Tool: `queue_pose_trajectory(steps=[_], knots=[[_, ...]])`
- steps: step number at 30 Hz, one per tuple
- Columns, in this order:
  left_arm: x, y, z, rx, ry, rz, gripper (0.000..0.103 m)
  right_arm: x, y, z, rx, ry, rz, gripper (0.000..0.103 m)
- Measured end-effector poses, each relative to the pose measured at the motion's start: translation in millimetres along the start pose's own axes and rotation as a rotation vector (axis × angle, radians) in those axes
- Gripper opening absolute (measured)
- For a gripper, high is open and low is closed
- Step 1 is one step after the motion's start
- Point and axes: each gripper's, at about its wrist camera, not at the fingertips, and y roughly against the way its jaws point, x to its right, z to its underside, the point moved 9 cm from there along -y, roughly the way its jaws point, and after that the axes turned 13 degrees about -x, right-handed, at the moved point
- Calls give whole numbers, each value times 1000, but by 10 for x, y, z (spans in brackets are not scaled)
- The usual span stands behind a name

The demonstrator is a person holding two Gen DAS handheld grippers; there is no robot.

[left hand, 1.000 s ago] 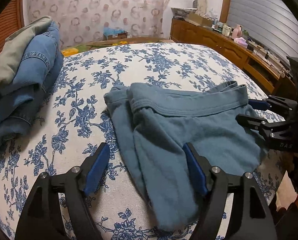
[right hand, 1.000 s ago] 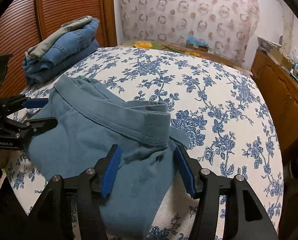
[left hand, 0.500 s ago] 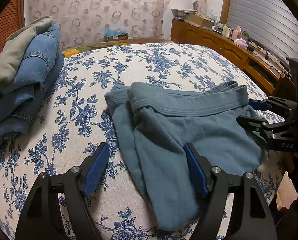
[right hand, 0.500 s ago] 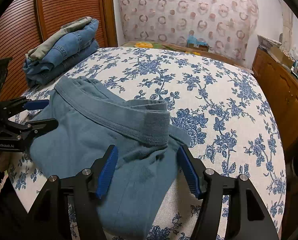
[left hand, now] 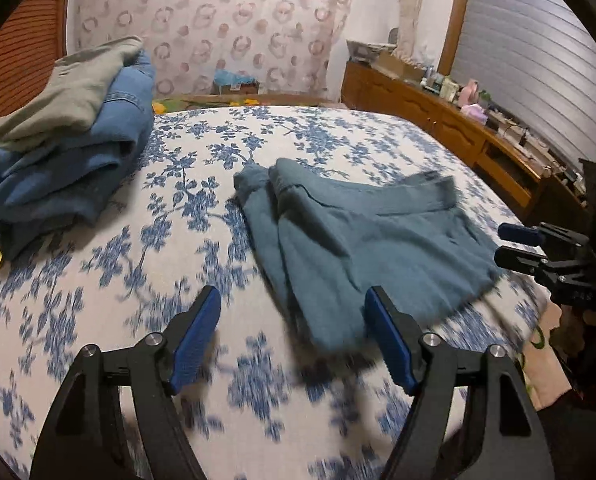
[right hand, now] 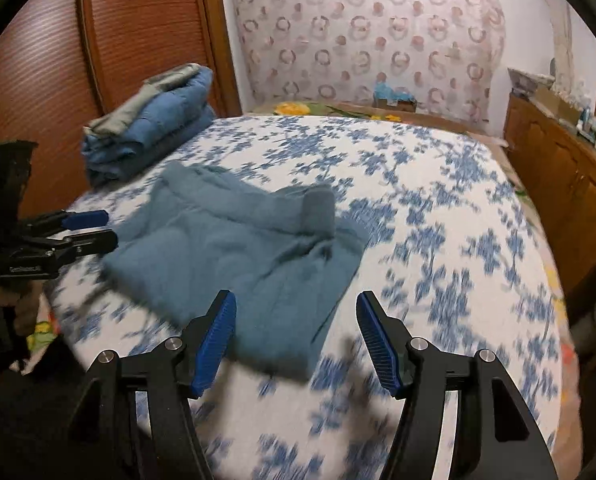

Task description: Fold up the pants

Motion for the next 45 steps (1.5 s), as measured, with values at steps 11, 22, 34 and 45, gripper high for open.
queue_pose_trajectory(steps=[11, 22, 34, 45], knots=[[193, -35, 89, -16, -48, 42, 20, -33, -68, 145, -29, 0, -37, 40], [347, 232, 212, 16, -80, 69, 8, -71, 114, 206, -19, 41, -57, 10], [430, 402, 485, -11, -90, 49, 8, -194, 448, 448, -7, 74, -79, 10], [294, 482, 405, 7, -65, -12, 35, -94, 588, 393, 22, 36, -54, 14]])
